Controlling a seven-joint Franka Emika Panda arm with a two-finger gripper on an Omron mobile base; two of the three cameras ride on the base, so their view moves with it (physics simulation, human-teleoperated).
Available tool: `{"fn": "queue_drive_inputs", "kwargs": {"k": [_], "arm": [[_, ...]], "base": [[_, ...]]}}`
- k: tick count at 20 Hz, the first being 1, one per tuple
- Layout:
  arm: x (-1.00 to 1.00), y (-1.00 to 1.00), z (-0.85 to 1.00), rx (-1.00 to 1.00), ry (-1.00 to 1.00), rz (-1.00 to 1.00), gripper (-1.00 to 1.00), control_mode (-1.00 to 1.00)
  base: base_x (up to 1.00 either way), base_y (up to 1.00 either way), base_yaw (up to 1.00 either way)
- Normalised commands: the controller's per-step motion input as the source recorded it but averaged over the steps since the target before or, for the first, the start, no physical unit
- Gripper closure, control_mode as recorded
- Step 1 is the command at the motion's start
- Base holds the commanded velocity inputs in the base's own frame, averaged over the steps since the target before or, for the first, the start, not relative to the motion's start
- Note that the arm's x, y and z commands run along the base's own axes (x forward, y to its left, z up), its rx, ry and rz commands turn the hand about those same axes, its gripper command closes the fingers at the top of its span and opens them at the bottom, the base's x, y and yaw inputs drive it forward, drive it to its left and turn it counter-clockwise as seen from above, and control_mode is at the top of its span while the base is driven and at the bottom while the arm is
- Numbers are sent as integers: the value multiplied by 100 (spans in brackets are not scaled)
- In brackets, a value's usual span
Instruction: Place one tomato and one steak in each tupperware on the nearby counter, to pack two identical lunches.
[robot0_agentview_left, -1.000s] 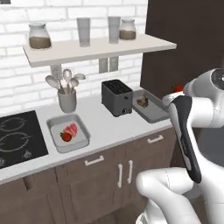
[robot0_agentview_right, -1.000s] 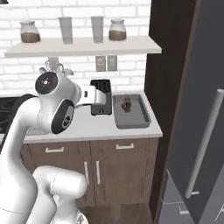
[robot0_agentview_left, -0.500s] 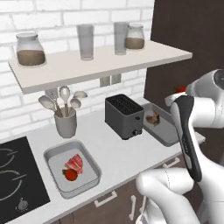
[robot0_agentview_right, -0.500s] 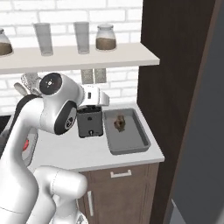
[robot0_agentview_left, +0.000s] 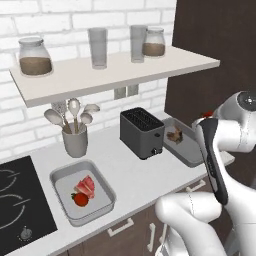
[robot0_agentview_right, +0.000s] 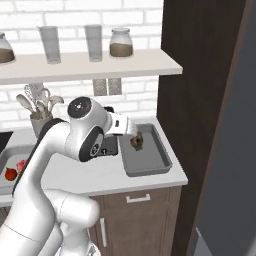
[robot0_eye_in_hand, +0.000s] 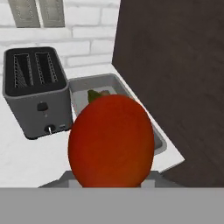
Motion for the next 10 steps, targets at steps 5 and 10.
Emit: {"fn": "queue_drive_inputs", "kwargs": {"k": [5,10], "arm": [[17,-12,-64,6,25,-4,100,-100],[15,-17,-36,12,19,-1,100,-100]], "base": [[0,0,0],[0,0,0]]}}
